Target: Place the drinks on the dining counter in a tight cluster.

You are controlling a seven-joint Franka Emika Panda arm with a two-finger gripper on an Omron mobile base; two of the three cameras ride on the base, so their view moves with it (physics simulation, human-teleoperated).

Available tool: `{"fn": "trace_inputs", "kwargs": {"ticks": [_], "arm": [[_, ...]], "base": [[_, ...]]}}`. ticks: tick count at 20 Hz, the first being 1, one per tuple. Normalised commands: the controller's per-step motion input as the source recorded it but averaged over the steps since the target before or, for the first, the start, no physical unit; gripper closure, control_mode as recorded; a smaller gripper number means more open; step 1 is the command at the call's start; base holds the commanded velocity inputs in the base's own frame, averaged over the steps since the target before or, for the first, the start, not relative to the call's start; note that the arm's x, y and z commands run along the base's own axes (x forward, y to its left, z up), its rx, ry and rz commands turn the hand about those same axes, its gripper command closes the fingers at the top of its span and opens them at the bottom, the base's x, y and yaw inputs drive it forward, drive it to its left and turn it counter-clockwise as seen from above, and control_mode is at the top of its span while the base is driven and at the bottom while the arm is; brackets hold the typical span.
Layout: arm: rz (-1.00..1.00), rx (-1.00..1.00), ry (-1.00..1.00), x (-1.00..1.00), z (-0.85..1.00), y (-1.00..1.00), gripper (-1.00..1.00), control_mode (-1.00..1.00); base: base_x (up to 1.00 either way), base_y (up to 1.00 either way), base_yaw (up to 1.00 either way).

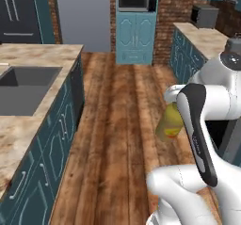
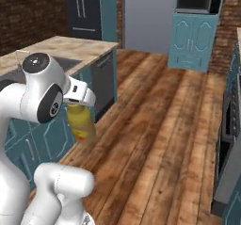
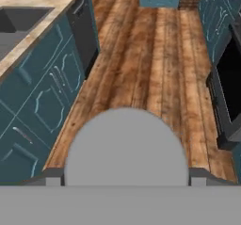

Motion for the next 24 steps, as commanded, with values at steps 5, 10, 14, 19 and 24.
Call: {"fn": "trace_inputs", "kwargs": {"ticks": [5,10,14,19,24], "arm": [[0.00,0.00,0.00,0.00,0.00,0.00,1.00,1.00],[0.00,0.00,0.00,0.00,0.00,0.00,1.00,1.00],[0.00,0.00,0.00,0.00,0.00,0.00,1.00,1.00],[0.00,0.00,0.00,0.00,0.00,0.00,1.00,1.00],[0.00,0.00,0.00,0.00,0.00,0.00,1.00,1.00]], "base": [[-0.13,0.25,0.64],[-0.33,0.17,0.63],[-0.33,0.25,0.58],[-0.17,0.40,0.46],[0.03,0.68,0.14]]}}
